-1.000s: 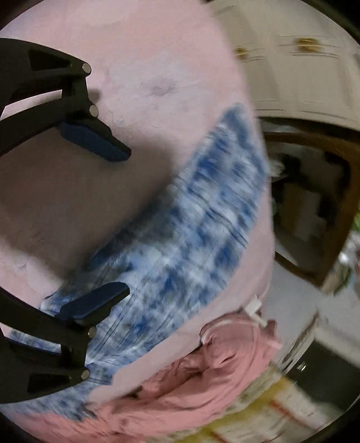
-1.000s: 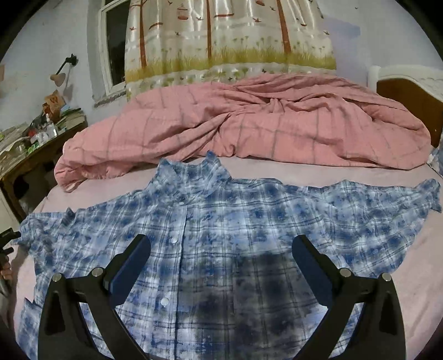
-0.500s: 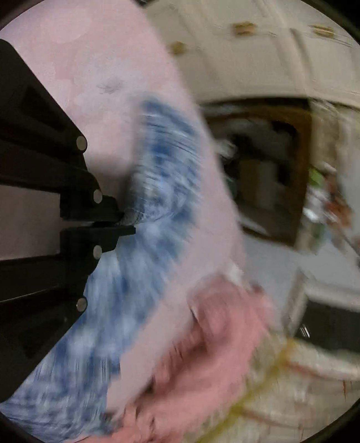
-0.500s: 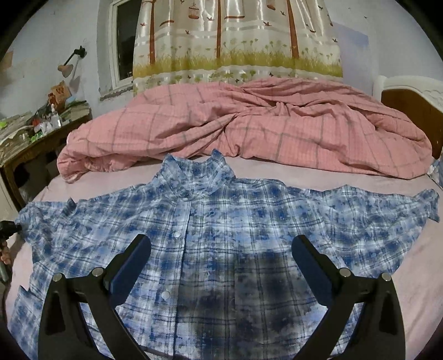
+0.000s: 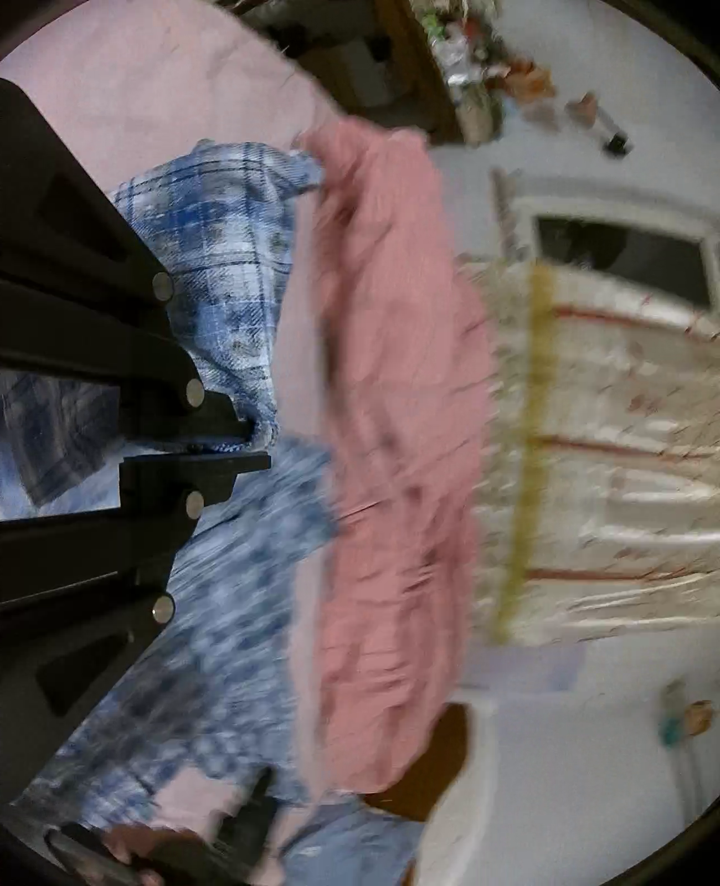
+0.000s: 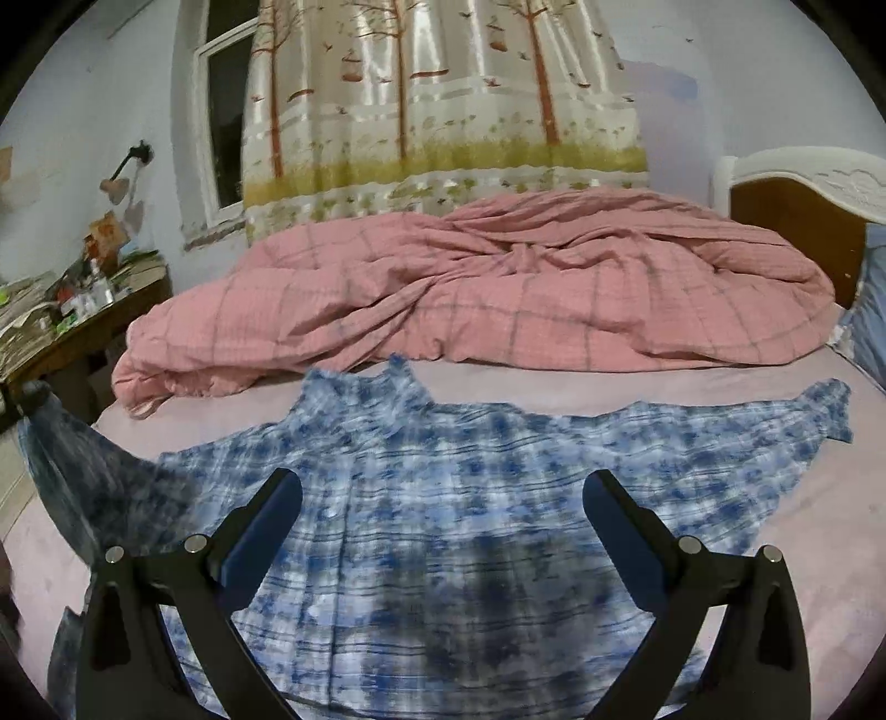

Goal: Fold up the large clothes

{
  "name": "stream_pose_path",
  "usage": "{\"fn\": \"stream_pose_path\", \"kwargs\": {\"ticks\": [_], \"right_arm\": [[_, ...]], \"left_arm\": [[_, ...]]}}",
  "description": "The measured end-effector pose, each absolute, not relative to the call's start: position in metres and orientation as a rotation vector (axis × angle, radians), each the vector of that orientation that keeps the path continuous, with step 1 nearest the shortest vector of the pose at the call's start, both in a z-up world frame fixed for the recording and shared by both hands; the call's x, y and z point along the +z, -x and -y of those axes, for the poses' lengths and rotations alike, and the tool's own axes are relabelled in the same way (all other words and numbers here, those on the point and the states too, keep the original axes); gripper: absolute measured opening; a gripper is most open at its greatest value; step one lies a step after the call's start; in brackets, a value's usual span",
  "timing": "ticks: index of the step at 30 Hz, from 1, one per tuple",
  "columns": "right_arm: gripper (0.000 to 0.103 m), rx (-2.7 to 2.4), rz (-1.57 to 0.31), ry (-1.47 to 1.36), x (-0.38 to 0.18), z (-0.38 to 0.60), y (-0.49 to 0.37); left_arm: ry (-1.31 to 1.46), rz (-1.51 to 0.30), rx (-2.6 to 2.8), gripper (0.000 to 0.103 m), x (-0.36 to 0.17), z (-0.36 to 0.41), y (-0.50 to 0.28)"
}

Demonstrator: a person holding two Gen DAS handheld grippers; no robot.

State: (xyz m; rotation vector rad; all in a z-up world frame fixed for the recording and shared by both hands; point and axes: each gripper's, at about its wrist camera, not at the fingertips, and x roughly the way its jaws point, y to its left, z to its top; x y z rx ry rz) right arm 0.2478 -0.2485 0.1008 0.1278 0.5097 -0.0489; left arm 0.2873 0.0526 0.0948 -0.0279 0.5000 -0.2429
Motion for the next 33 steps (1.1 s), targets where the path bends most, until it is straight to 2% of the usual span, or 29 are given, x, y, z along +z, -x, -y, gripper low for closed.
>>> {"fn": "stream_pose_path", "kwargs": {"ticks": [5,6,7,8,9,10,12,16,19,23,25,28,33], "right_arm": [[0.103,-0.039,-0.535,-0.269,0.098,0.283,-0.249],[0.103,-0.037,-0.541,-0.288,0.096,0.288,-0.251],[0.103,-0.047,-0.545,-0.297,0.094,0.292,-0.253],[0.103,-0.061,-0.547,-0.292,0.092,0.293,-0.254],[0.103,-0.08,-0.548,-0.279,0.091,0.293,-0.256],[0.103,-0.096,-0.549,-0.263,0.089,0.293,-0.258],[0.103,-0.101,-0.55,-0.245,0.086,0.288,-0.259],[0.103,-0.076,-0.545,-0.212,0.081,0.267,-0.261],[0.102,0.005,-0.559,-0.148,0.074,0.233,-0.261],[0.091,0.2,-0.622,-0.124,0.059,0.175,-0.257],[0.084,0.302,-0.647,-0.06,0.051,0.136,-0.253],[0.076,0.424,-0.667,0.138,0.035,0.068,-0.243],[0.074,0.543,-0.801,0.335,-0.003,-0.007,-0.243]], "left_arm": [[-0.081,-0.653,-0.282,0.004,0.024,-0.011,-0.291],[-0.124,-0.663,-0.273,0.012,0.018,-0.006,-0.288],[-0.157,-0.672,-0.267,0.028,0.016,-0.005,-0.284],[-0.156,-0.662,-0.261,0.039,0.02,-0.009,-0.277],[-0.14,-0.64,-0.254,0.06,0.025,-0.012,-0.268],[-0.107,-0.596,-0.248,0.069,0.035,-0.022,-0.257],[-0.029,-0.509,-0.253,0.073,0.058,-0.048,-0.237],[0.074,-0.309,-0.181,0.09,0.09,-0.102,-0.206],[0.075,-0.305,-0.048,0.09,0.084,-0.136,-0.219],[0.127,-0.534,0.128,0.089,0.037,-0.178,-0.273],[0.204,-0.724,0.194,0.079,0.003,-0.201,-0.301],[0.286,-0.91,0.205,0.071,-0.031,-0.223,-0.321],[0.235,-0.964,0.217,0.071,-0.039,-0.219,-0.319]]}}
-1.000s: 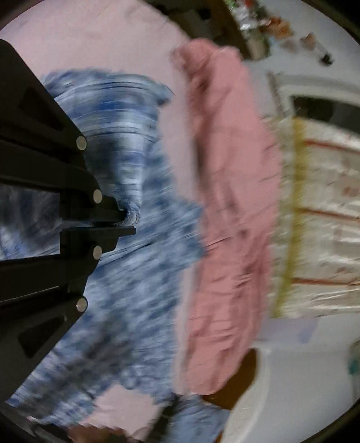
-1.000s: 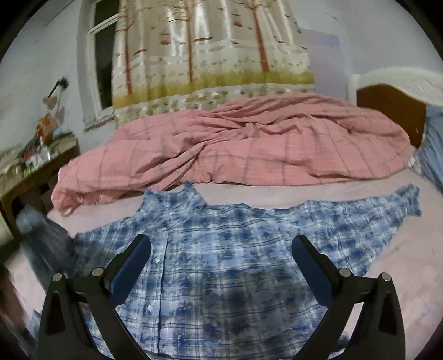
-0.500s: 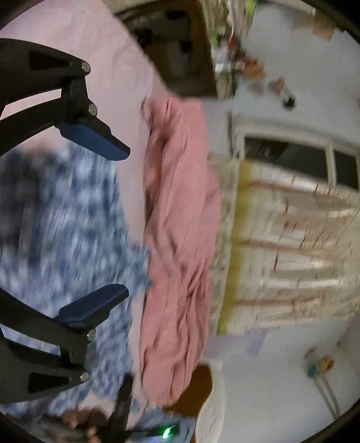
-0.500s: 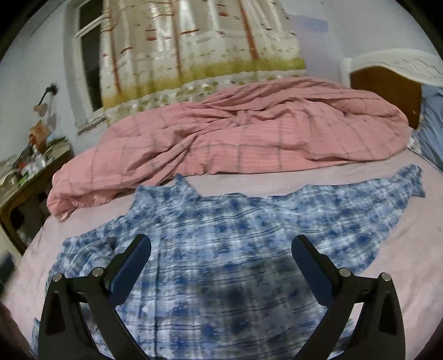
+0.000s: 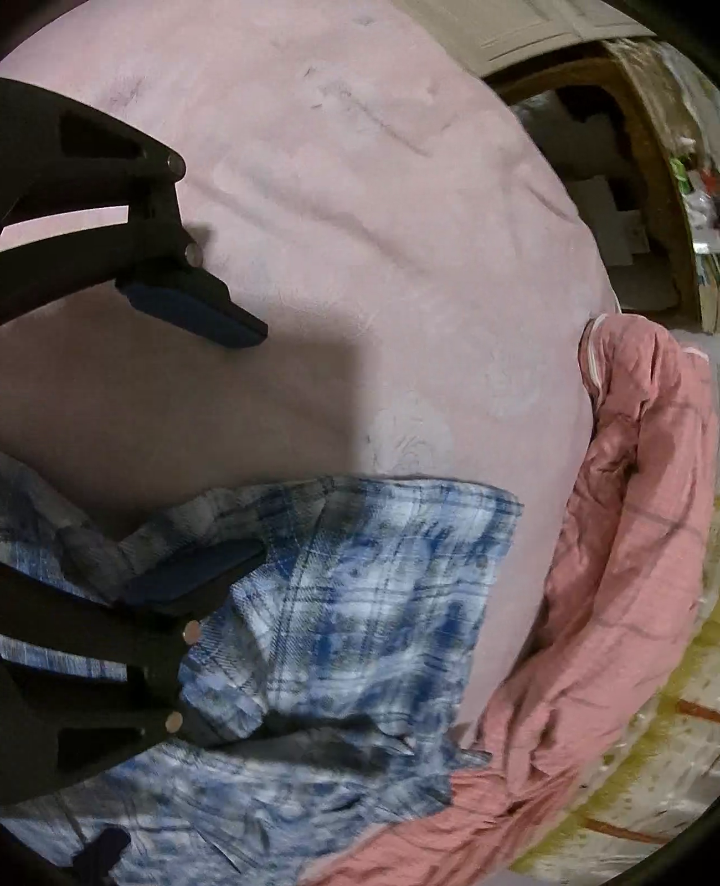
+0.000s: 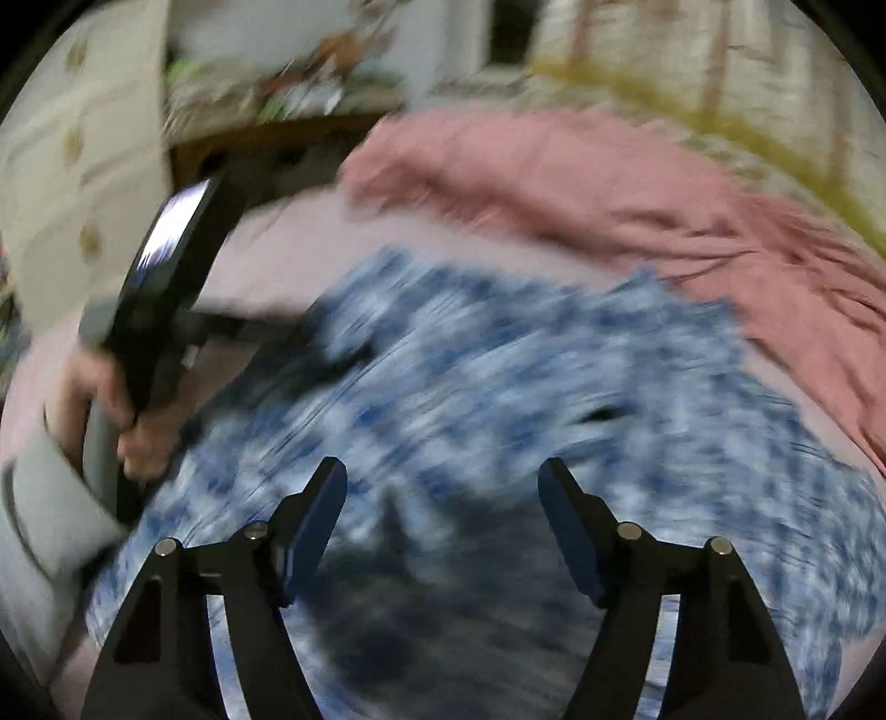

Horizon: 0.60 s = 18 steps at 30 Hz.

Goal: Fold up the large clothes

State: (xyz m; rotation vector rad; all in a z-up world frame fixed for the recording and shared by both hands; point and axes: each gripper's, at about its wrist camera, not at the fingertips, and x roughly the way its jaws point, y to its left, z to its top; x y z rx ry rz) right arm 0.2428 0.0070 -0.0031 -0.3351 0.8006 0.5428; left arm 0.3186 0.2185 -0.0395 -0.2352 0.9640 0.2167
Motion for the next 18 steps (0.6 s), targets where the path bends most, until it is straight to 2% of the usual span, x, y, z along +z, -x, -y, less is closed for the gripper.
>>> {"fn": "stream_pose_path", "kwargs": {"ticks": [3,6,7,8,10,18], "right_arm": [[0.072,0.474,-0.893,0.406,-0.028,-0.033,-0.256],[0.069,0.372,-0.882,0.426,-0.039,-0.035,-0.266],[0.055,0.331,-0.858,0.425,-0.037,-0.03,-0.268],[0.032,0.304,-0.846,0.423,-0.035,-0.026,-0.27],[0.008,0.248,-0.804,0.406,-0.026,-0.01,-0.273],[0.005,0.004,-0.687,0.198,0.044,0.12,-0.299]], "left_arm": [[0.19,-0.972,0.251,0.072,-0.045,-0.217,-0.322],[0.187,-0.973,0.257,0.072,-0.045,-0.216,-0.32],[0.188,-0.975,0.258,0.072,-0.046,-0.217,-0.324],[0.185,-0.976,0.26,0.072,-0.047,-0.216,-0.324],[0.175,-0.974,0.266,0.072,-0.048,-0.214,-0.325],[0.181,-0.963,0.264,0.072,-0.047,-0.215,-0.322]]}}
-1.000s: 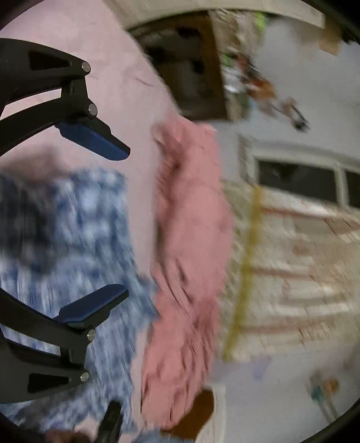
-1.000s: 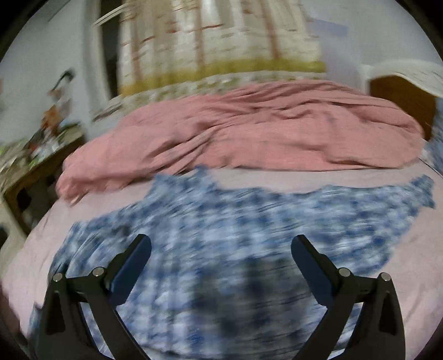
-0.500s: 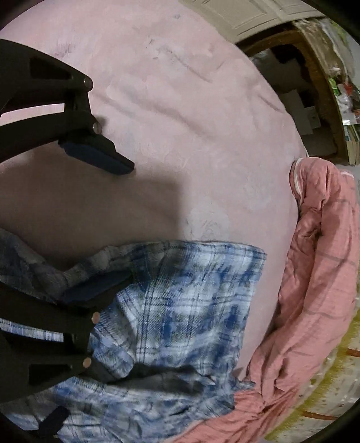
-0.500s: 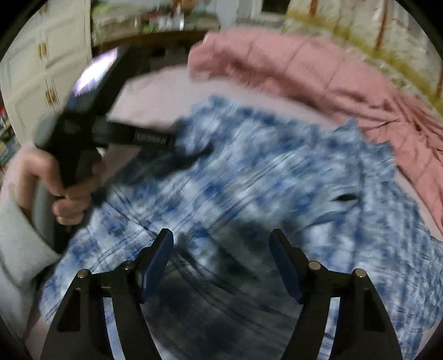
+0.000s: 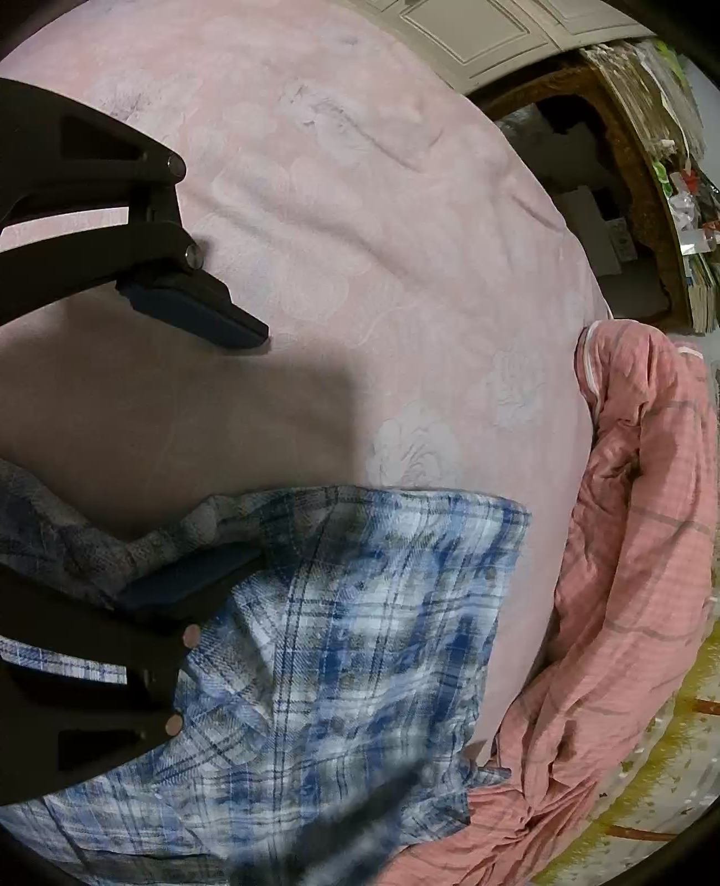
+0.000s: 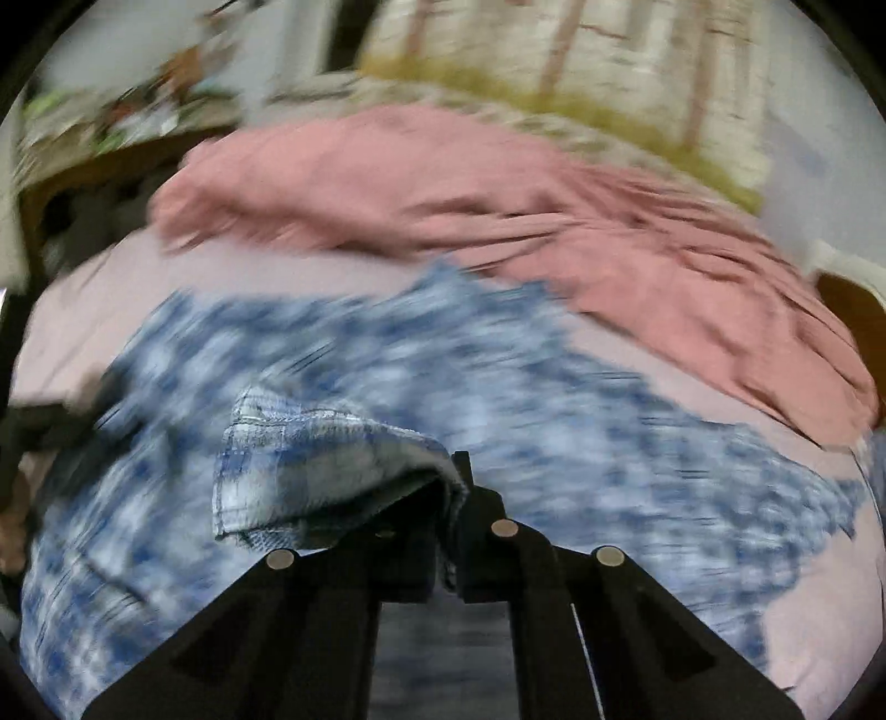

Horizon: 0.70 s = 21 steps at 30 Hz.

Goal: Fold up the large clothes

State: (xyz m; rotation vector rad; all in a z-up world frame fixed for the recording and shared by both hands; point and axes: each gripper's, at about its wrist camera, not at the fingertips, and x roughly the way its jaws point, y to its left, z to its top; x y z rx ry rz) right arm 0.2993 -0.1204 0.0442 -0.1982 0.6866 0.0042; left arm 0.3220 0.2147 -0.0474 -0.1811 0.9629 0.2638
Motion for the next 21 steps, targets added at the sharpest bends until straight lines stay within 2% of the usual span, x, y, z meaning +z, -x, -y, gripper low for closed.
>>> {"fn": "stream_pose_path", "kwargs": {"ticks": [7,13,15,17,21], "right_arm": [[0.005,-0.037,-0.805,0.089,0.022,0.203,-0.343],[0.006,-0.005,-0.874,-0.142,-0.009,0.24,-0.365],[0.01,-0.026,-0.86,-0.157,-0.008,0.251,-0.366],[0.02,-0.109,-0.819,-0.132,-0.003,0.264,-0.366],[0.021,-0.144,-0.789,-0.163,0.0,0.292,-0.364]], "left_arm": [[0.154,-0.964,0.268,0.073,-0.047,-0.211,-0.323],[0.143,-0.969,0.271,0.074,-0.048,-0.211,-0.324],[0.129,-0.97,0.281,0.075,-0.049,-0.209,-0.324],[0.102,-0.973,0.295,0.077,-0.05,-0.206,-0.326],[0.085,-0.958,0.3,0.076,-0.048,-0.204,-0.325]]}}
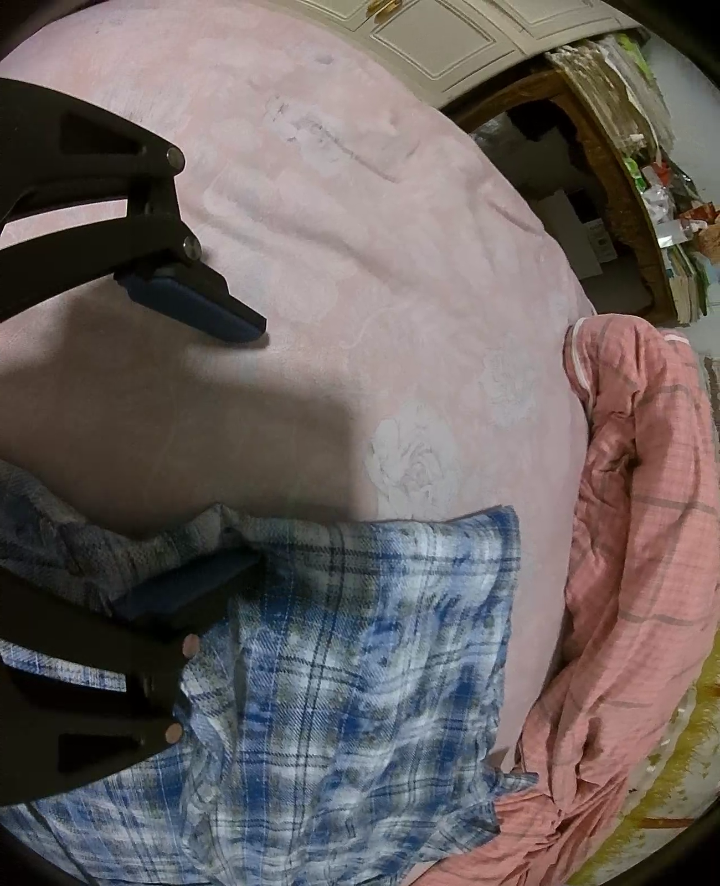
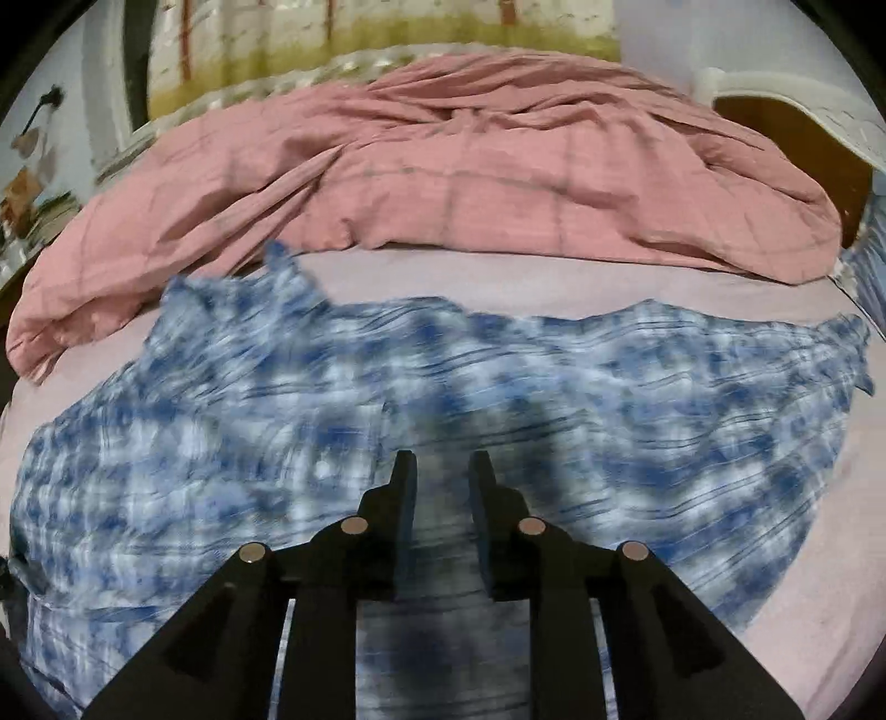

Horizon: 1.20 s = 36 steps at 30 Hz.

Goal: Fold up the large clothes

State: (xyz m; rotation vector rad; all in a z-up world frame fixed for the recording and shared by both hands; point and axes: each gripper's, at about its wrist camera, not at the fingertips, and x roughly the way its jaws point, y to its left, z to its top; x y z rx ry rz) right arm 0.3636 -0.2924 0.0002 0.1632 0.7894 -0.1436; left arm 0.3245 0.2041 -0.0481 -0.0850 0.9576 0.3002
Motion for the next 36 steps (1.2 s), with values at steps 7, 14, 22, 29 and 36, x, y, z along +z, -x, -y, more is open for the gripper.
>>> {"fn": "stream_pose_path", "kwargs": {"ticks": [7,14,22,29,36], "right_arm": [[0.053,0.069,-0.847,-0.268,-0.014,0.296,-0.366],[0.002,0.027,-0.955,-0.172,-0.041,0.275,-0.373],[0.002,-0.1,-0.881,-0.186,-0.017,0.303,-0.359],[0.014,-0.107,-0.6,-0.181,0.087,0.357,-0.288],[0.051,-0.224,-0.45,-0.272,0.138,0.466,-0.238]], "left_arm": [[0.057,-0.734,0.218,0.077,-0.012,-0.186,-0.303],[0.058,-0.762,0.11,0.077,-0.018,-0.17,-0.309],[0.003,-0.856,0.222,0.078,-0.037,-0.17,-0.32],[-0.04,-0.477,0.07,0.078,0.074,-0.099,-0.248],[-0.034,-0.198,-0.083,0.081,0.176,0.001,-0.19]]}}
